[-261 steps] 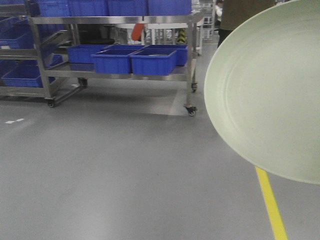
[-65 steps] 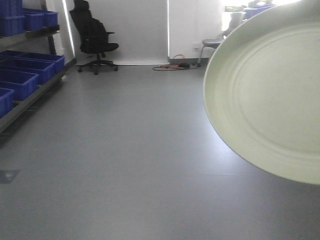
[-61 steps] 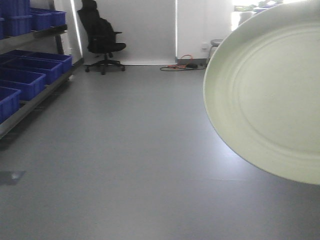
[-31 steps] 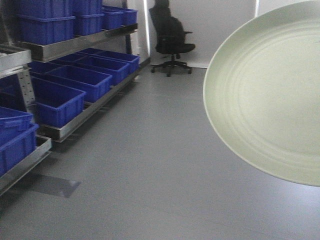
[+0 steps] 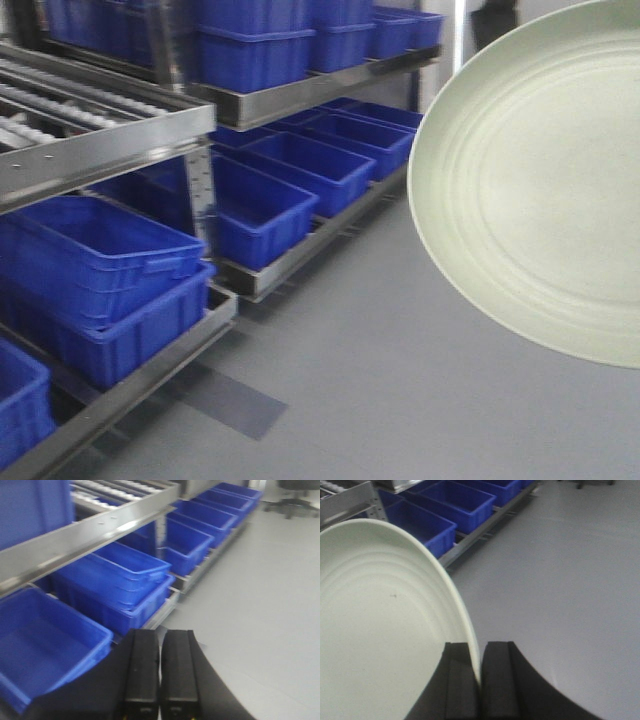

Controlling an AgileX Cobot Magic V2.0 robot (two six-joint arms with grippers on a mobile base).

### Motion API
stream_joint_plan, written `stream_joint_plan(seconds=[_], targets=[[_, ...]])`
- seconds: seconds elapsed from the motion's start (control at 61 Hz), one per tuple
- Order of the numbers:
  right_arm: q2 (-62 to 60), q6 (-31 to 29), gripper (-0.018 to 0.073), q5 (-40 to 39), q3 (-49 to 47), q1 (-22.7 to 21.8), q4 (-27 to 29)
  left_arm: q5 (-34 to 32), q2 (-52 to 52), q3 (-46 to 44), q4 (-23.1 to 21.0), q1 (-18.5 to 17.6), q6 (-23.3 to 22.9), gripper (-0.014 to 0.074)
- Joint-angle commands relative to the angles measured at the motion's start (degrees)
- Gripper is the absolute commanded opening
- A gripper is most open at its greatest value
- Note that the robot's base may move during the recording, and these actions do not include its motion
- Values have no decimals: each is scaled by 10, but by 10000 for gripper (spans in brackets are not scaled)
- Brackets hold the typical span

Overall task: Place green plate on second shelf with right arm
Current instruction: 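Drive the base to the blue-bin shelf, holding the plate in the right gripper, then position the held plate above a blue bin on the shelf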

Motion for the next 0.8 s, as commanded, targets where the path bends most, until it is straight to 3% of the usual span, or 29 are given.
stream_joint_plan(seconds=[0.0,0.786], targets=[[-1,2,57,-62,-20,-4,0,-44,-12,23,-1,-5,0,125],[0,2,57,-62,-20,-4,0,-44,-12,23,-1,-5,0,125]])
